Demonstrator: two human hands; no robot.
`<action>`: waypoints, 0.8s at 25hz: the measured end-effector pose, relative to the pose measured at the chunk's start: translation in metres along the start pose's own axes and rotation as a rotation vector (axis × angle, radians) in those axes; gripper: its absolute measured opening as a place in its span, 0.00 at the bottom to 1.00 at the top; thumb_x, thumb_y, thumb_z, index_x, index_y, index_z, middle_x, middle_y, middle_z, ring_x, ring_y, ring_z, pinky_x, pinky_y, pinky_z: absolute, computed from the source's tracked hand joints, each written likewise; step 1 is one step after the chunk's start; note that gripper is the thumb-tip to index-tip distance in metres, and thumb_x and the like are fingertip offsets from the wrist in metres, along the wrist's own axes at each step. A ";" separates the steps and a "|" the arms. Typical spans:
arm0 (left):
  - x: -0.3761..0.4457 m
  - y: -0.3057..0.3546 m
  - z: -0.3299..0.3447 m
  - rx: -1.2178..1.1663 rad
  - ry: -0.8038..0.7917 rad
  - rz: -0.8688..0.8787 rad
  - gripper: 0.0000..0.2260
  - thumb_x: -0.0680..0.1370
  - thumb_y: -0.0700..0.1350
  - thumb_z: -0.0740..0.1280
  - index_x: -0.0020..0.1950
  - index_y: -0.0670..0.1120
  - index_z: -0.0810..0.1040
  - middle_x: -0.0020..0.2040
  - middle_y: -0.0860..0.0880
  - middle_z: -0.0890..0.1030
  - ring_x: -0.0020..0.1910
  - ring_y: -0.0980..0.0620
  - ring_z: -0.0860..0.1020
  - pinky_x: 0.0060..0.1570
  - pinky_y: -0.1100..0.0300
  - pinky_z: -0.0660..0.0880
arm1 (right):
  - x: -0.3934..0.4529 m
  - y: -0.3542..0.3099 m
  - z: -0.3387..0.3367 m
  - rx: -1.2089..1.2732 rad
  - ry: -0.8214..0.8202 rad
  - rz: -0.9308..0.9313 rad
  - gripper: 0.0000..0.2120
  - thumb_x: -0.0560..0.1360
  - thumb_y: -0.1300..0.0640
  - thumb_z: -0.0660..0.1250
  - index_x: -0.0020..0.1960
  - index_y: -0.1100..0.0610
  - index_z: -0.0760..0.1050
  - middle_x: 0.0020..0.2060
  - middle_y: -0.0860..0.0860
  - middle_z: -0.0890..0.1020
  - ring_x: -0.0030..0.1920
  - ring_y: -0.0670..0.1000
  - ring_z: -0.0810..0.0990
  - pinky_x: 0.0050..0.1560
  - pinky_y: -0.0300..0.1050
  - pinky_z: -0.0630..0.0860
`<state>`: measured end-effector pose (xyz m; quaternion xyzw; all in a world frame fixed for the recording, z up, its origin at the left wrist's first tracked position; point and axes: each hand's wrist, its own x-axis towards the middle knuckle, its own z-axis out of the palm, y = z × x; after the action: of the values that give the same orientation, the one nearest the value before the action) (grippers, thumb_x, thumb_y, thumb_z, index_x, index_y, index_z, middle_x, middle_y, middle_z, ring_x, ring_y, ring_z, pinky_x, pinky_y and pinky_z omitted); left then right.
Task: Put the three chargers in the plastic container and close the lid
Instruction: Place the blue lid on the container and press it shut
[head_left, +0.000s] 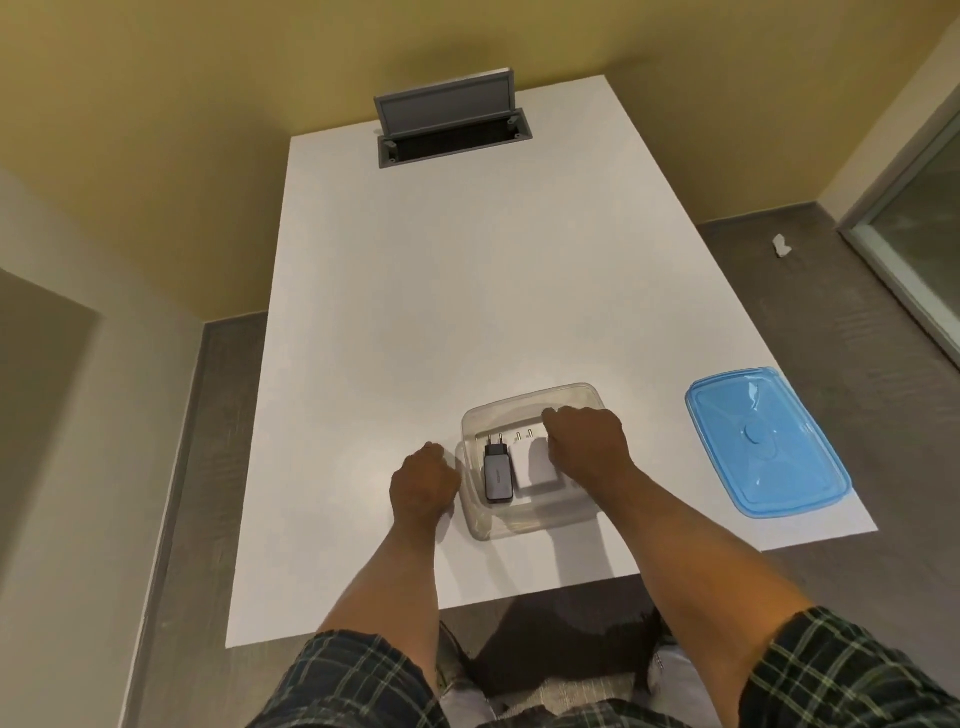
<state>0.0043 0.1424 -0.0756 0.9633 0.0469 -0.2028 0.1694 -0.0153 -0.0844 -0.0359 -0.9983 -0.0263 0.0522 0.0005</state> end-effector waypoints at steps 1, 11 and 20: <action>0.000 0.006 -0.005 -0.118 0.110 -0.054 0.13 0.79 0.40 0.59 0.59 0.43 0.78 0.59 0.44 0.82 0.60 0.40 0.79 0.59 0.49 0.76 | -0.002 0.004 -0.003 -0.001 0.102 -0.004 0.08 0.62 0.63 0.75 0.35 0.55 0.78 0.27 0.52 0.79 0.24 0.55 0.80 0.25 0.38 0.63; 0.001 0.148 -0.016 -0.042 0.435 0.493 0.11 0.79 0.39 0.63 0.56 0.43 0.83 0.49 0.44 0.83 0.47 0.40 0.81 0.51 0.46 0.76 | -0.029 0.108 0.011 0.337 0.127 0.607 0.08 0.78 0.59 0.63 0.56 0.58 0.77 0.49 0.55 0.81 0.45 0.61 0.82 0.42 0.49 0.78; -0.028 0.257 0.068 0.418 -0.115 0.928 0.25 0.82 0.46 0.60 0.79 0.45 0.65 0.69 0.46 0.77 0.66 0.41 0.76 0.60 0.48 0.74 | -0.081 0.158 0.054 0.323 -0.073 0.816 0.13 0.76 0.50 0.72 0.56 0.55 0.78 0.48 0.52 0.81 0.47 0.53 0.82 0.46 0.46 0.82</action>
<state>-0.0063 -0.1234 -0.0437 0.8832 -0.4368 -0.1639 0.0474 -0.0932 -0.2464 -0.0817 -0.9115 0.3786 0.0869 0.1352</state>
